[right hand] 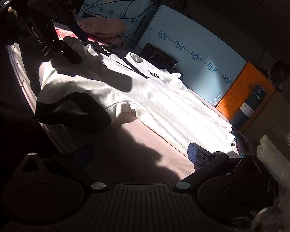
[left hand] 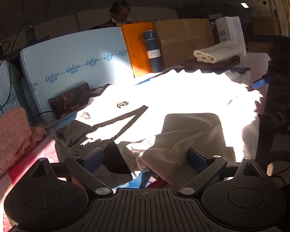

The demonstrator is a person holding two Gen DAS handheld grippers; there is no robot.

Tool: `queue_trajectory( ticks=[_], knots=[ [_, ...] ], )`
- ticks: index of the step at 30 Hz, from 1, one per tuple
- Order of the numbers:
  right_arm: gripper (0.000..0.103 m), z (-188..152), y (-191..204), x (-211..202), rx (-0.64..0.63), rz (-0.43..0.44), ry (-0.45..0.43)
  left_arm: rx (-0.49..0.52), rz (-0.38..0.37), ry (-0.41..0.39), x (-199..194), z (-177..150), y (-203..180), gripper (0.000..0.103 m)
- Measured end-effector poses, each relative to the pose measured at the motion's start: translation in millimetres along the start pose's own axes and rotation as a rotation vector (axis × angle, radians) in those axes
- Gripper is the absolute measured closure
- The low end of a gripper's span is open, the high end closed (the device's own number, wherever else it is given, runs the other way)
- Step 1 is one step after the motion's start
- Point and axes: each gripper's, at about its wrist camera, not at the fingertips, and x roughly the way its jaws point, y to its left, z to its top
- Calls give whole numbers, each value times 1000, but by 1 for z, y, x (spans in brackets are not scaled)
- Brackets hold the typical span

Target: Fold clothes

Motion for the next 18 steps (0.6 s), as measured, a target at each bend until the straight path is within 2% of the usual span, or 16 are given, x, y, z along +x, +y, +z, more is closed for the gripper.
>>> queue_trajectory(
  ticks=[6,9,10,12,13,14,18],
  knots=[
    [0,17,6,2,-40,40,-147,-34,-26,-51,-8,-1,4,7],
    [6,25,3,4,-24,105,-181,-59,-63,-103,-16,-3,7,7],
    [14,27,2,5,-22,127,-183,-67,-76,-120,-18,-4,8,7],
    [37,29,-2,7,-10,178,-178,-80,-99,-148,-22,-4,8,7],
    [53,31,-5,7,7,214,-176,-86,-111,-163,-24,-4,9,7],
    [61,32,-8,8,24,250,-174,-93,-122,-177,-26,-4,9,7],
    [65,33,-23,12,153,337,-183,-135,-182,-239,-32,-4,12,7]
  ],
)
